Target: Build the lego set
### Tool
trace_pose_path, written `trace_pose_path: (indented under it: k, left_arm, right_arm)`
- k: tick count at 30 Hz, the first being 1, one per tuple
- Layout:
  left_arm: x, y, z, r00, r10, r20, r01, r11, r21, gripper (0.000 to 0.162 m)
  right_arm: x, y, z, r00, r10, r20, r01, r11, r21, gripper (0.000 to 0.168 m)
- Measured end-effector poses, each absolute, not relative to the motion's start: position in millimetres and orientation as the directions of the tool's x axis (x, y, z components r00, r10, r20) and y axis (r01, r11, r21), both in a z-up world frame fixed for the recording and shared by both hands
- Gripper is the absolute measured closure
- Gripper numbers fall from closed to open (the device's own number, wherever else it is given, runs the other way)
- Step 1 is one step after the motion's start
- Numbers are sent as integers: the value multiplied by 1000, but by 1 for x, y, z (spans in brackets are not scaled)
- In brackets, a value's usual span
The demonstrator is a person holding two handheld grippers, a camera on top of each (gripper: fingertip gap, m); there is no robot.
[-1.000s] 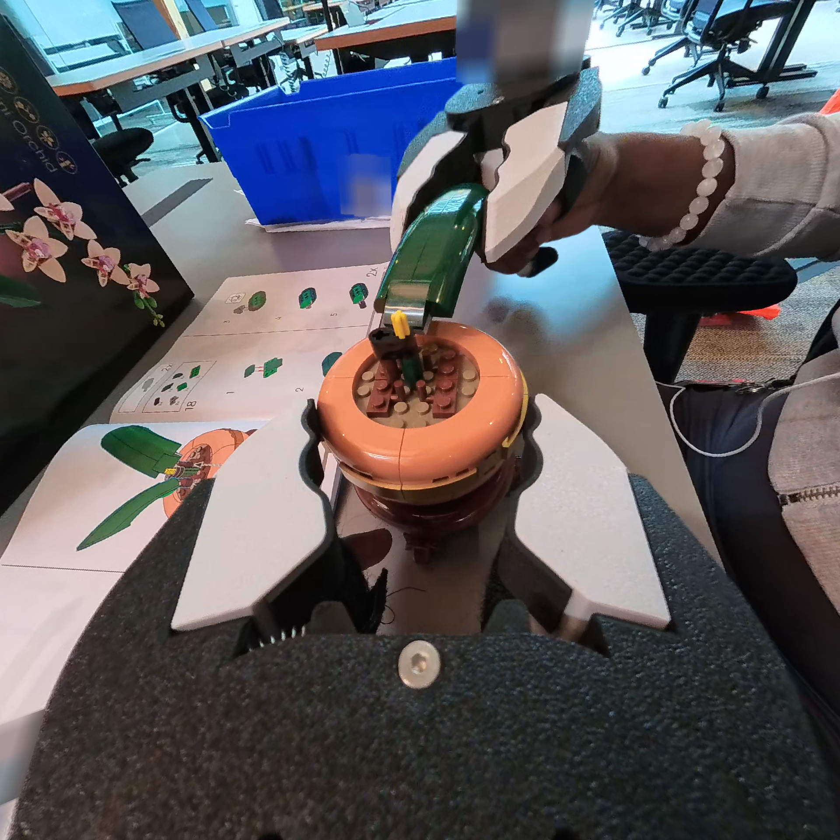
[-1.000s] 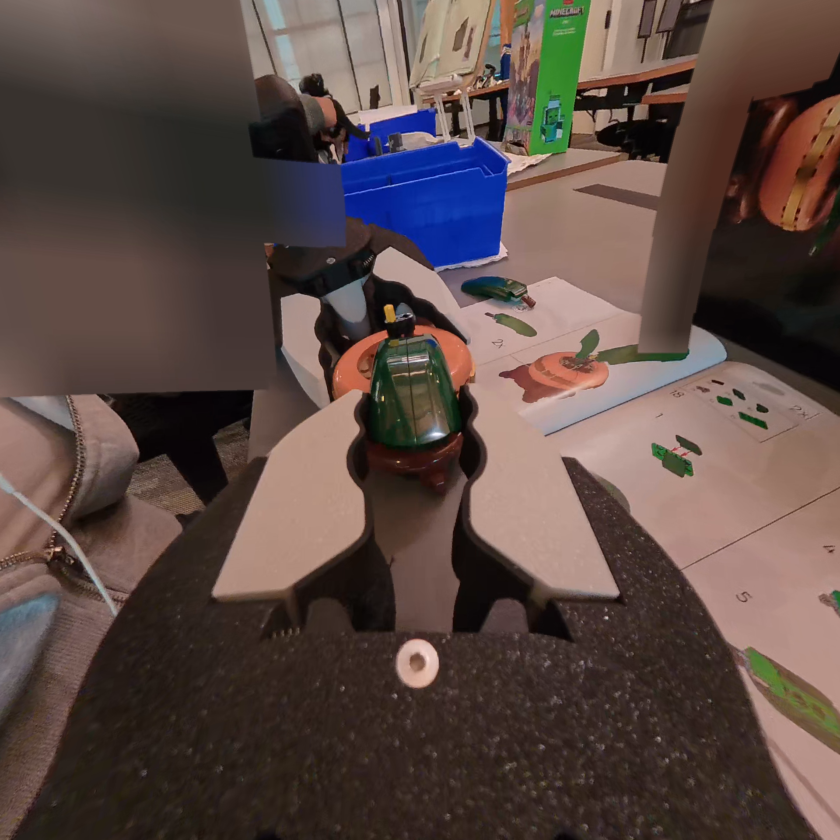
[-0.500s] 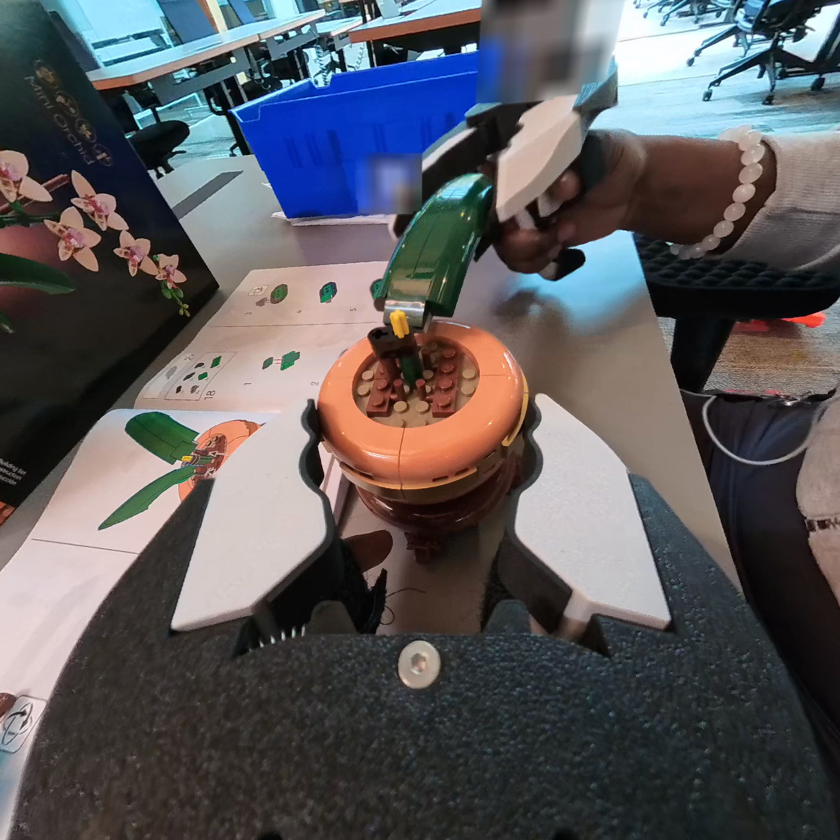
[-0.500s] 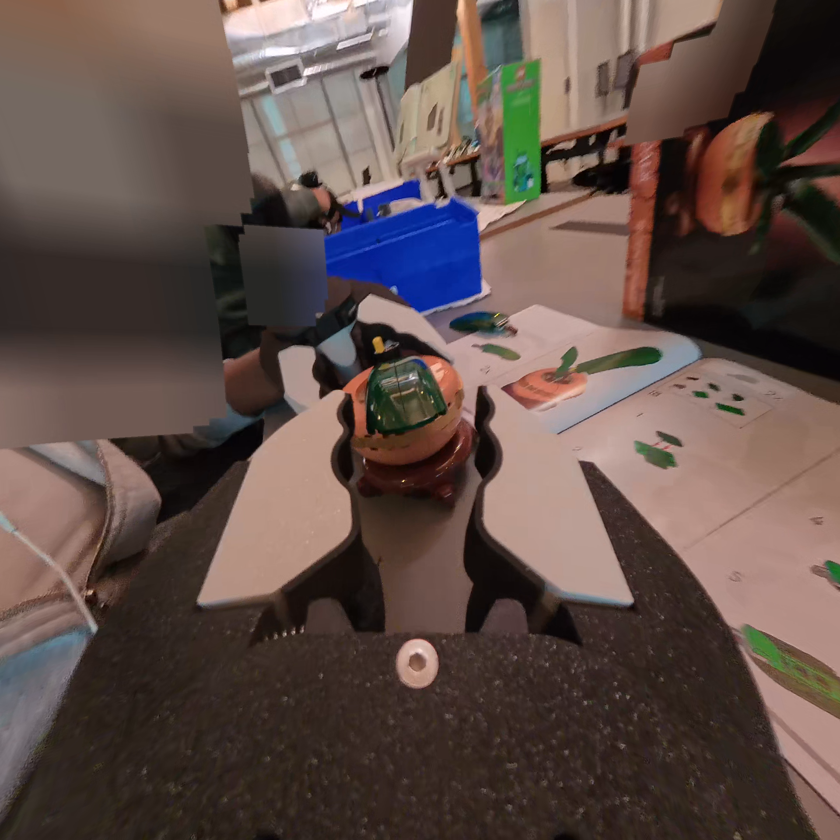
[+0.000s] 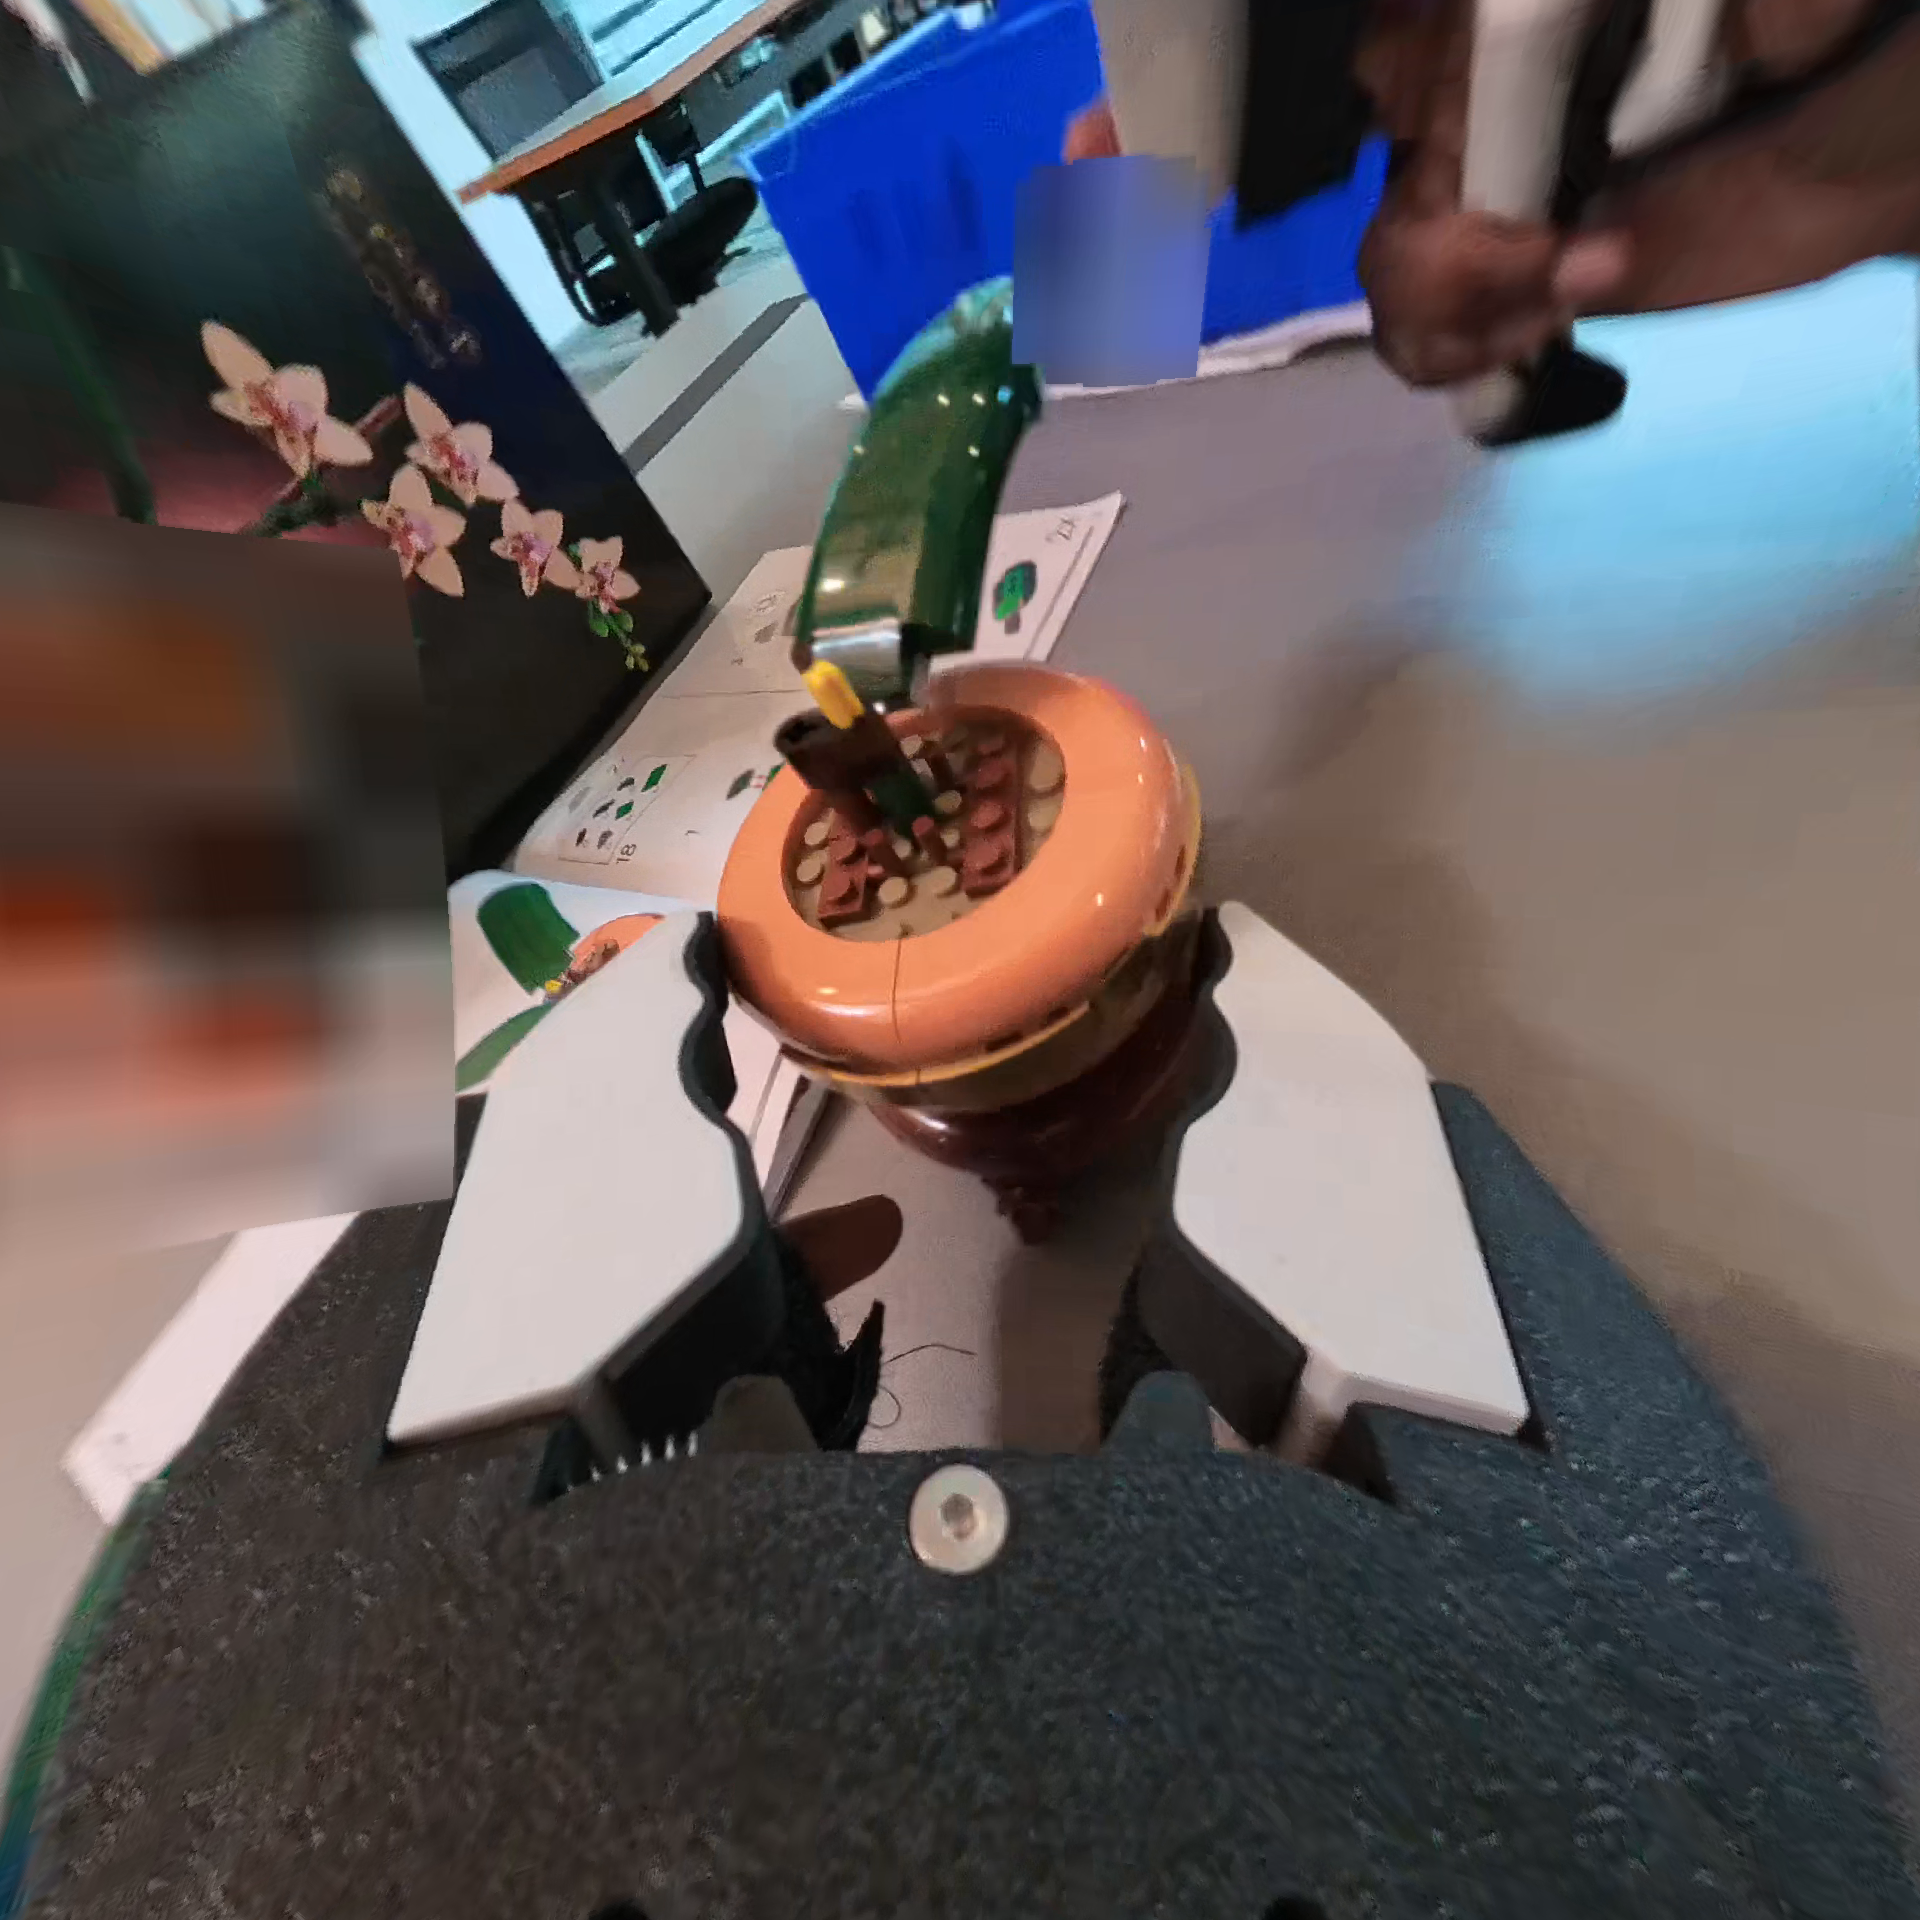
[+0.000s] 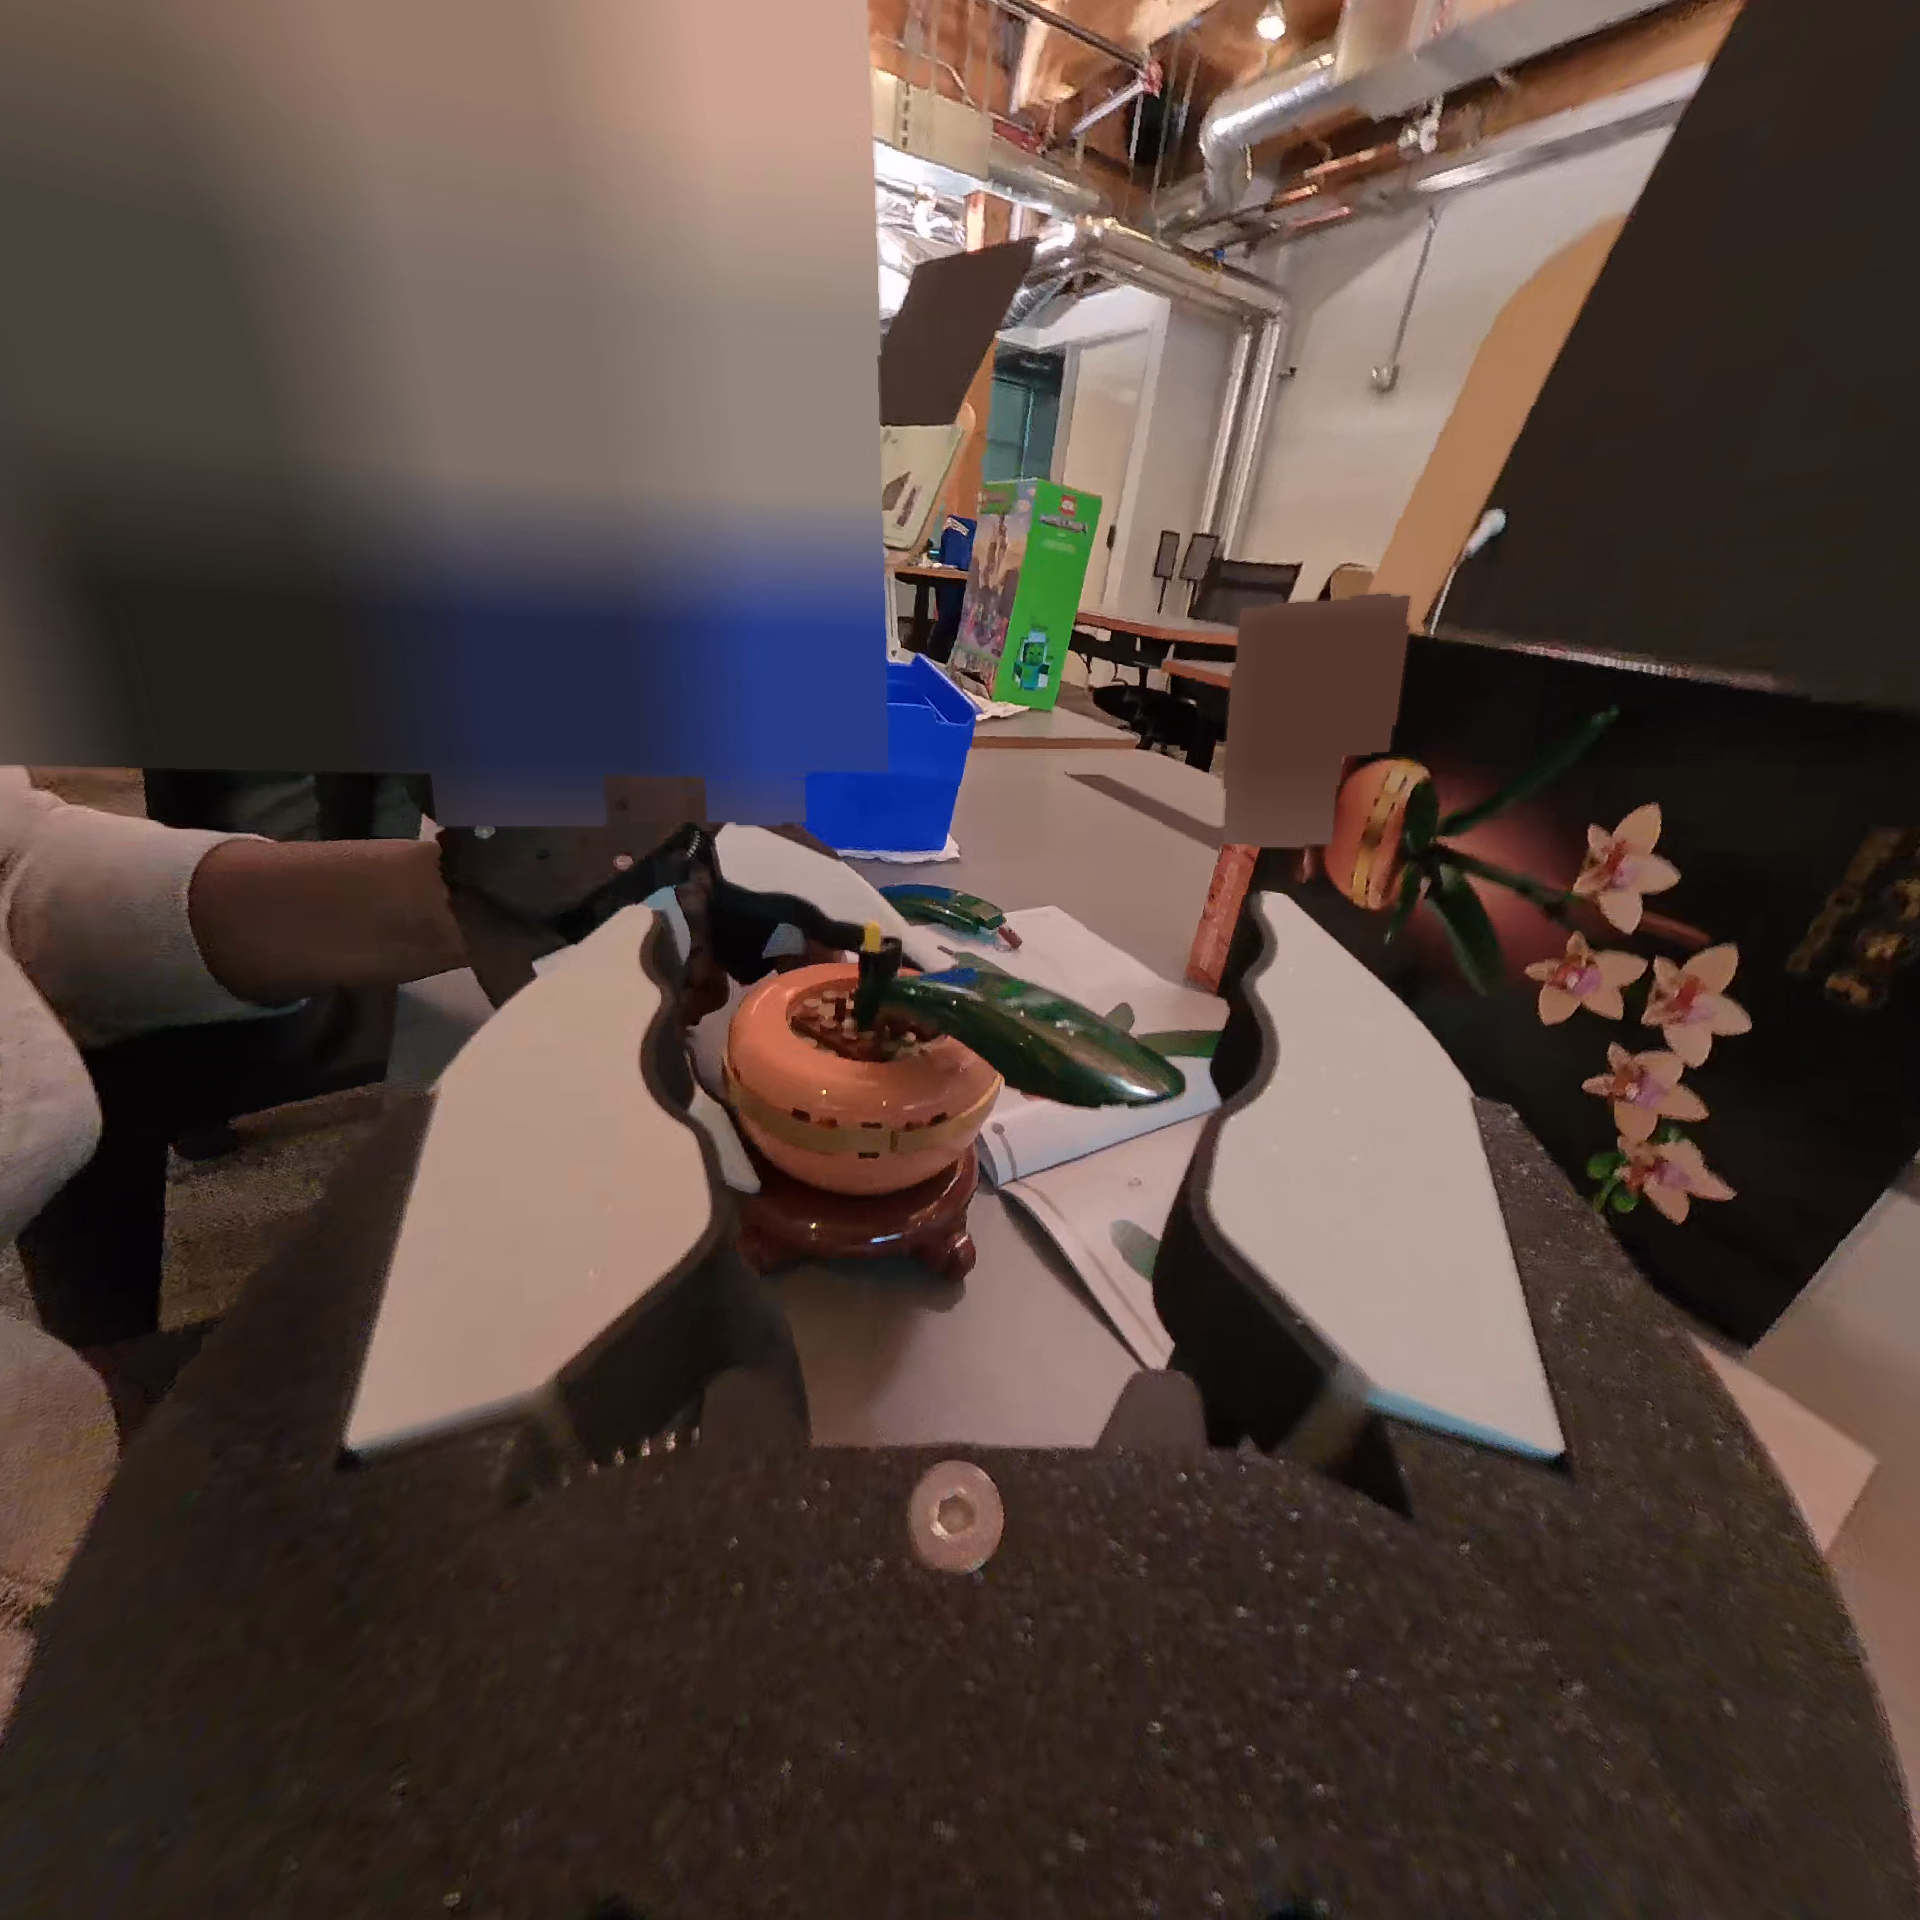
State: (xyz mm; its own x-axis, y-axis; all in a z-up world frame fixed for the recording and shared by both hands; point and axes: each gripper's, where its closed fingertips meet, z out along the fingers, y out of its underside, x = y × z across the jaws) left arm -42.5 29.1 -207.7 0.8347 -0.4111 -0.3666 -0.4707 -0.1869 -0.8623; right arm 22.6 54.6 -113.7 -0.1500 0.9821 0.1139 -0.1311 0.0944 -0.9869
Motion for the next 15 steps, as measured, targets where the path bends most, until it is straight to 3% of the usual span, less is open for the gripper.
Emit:
trace_pose_path:
  k: [2,4,7,12,14,15]
  left_arm:
    - [-41,28,-209,820,-410,-399,-501,-180,-847,79]
    - [-40,28,-210,847,-428,-316,-439,-227,-869,78]
    - [-45,30,-205,883,-425,-196,-328,-262,-908,60]
    - [-58,13,-174,913,-407,-14,-119,-233,-965,46]
    - [-69,-1,-166,922,-386,24,-69,-226,-972,45]
    - [-77,-8,-162,928,-372,23,-59,-206,-977,53]
  right_arm:
    - [25,54,-108,-159,978,135,-129,115,-985,74]
    - [26,56,-105,-167,976,138,-112,120,-986,74]
    - [29,58,-101,-176,973,151,-114,132,-985,72]
    - [36,60,-99,-241,969,46,-95,24,-995,64]
    - [36,70,-102,-225,973,43,-96,22,-995,74]
    - [37,75,-103,-212,975,62,-104,41,-994,94]
